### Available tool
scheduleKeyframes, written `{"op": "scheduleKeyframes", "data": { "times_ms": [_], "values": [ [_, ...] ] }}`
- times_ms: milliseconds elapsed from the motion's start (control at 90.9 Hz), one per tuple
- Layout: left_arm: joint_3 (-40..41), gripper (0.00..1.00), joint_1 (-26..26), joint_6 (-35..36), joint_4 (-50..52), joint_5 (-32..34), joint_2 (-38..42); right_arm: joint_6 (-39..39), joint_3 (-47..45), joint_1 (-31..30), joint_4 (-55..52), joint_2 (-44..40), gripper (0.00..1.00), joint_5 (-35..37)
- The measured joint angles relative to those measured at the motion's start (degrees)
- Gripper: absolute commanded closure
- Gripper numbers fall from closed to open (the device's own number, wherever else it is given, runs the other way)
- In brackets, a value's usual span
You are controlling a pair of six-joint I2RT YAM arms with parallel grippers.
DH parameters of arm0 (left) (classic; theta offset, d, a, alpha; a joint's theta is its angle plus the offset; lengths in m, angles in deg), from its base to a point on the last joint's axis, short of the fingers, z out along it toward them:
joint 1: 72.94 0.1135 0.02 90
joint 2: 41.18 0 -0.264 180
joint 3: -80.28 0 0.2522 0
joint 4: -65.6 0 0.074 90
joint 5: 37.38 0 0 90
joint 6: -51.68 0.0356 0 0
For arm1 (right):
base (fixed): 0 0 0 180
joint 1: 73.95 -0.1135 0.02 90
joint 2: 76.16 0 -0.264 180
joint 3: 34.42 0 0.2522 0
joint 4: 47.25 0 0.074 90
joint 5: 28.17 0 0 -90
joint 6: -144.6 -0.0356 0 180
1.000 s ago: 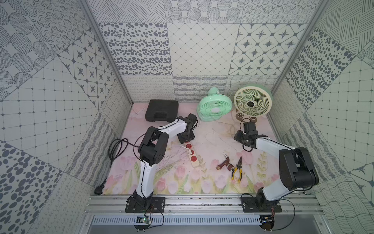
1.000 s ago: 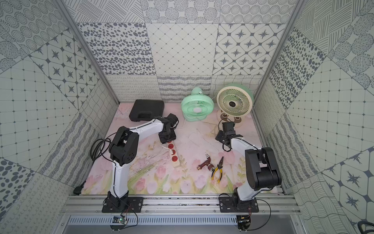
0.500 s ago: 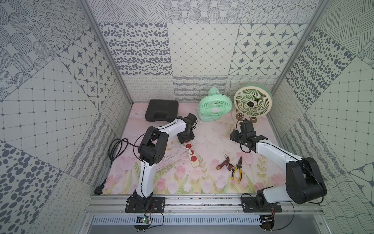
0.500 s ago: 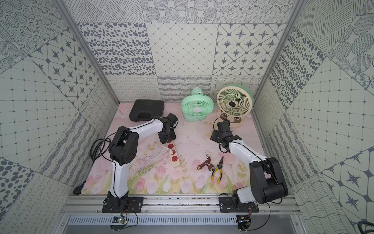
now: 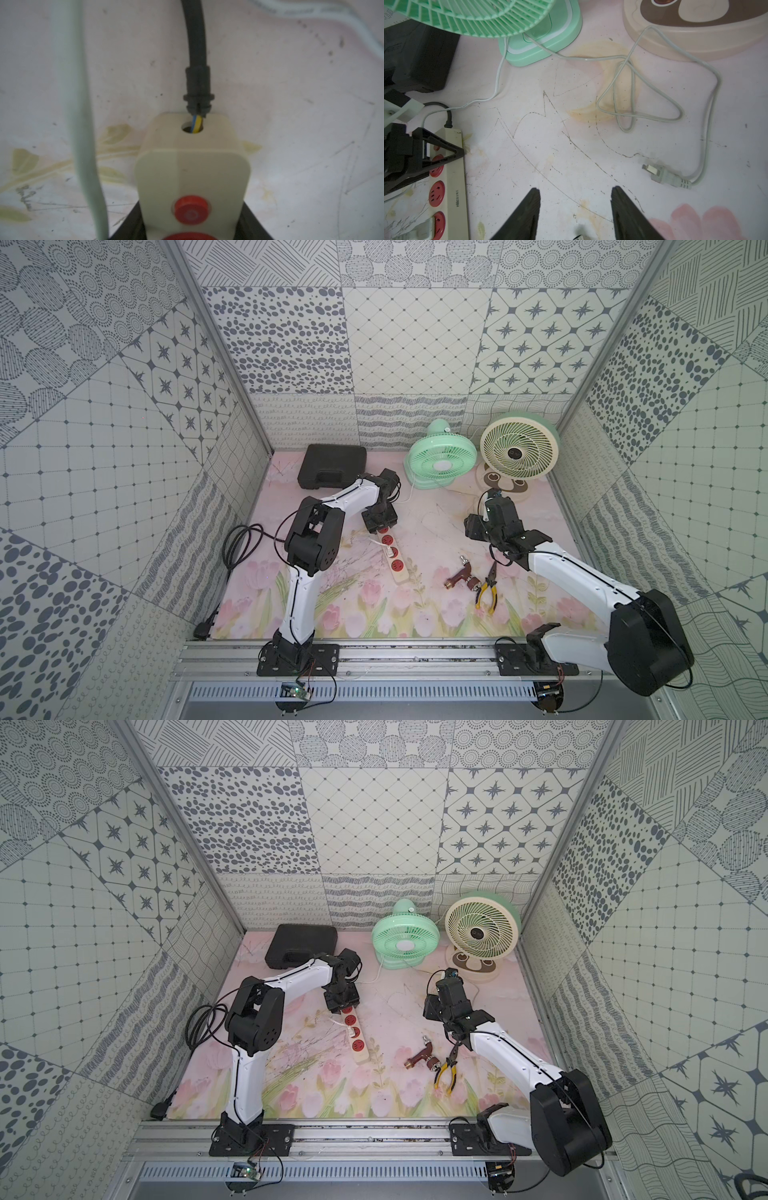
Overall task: Unplug the desk fan from the power strip
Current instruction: Remove the plug from the socket.
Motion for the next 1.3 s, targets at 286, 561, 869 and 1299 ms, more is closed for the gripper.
{"op": "scheduleKeyframes", "data": {
  "times_ms": [286, 561, 869, 1299],
  "values": [
    [-6.88, 0.73, 0.83, 1.60, 6.71, -2.14, -4.37, 1.53, -0.72, -4.04, 1.27, -0.13, 0.42, -0.63],
    [-9.79, 0.82, 1.53, 2.64, 9.79, -3.91, -6.38, 6.49, -2.25, -12.26, 6.64, -1.07, 0.44, -3.32],
    [-11.04, 1.00, 2.38, 3.74, 11.32, -5.90, -7.72, 10.80, -2.36, -24.09, 14.62, 3.41, 0.44, -7.26],
    [-10.12, 1.00, 2.64, 3.91, 10.58, -6.58, -7.37, 12.92, 1.75, -31.91, 19.21, 16.68, 0.44, -7.17]
  ]
}}
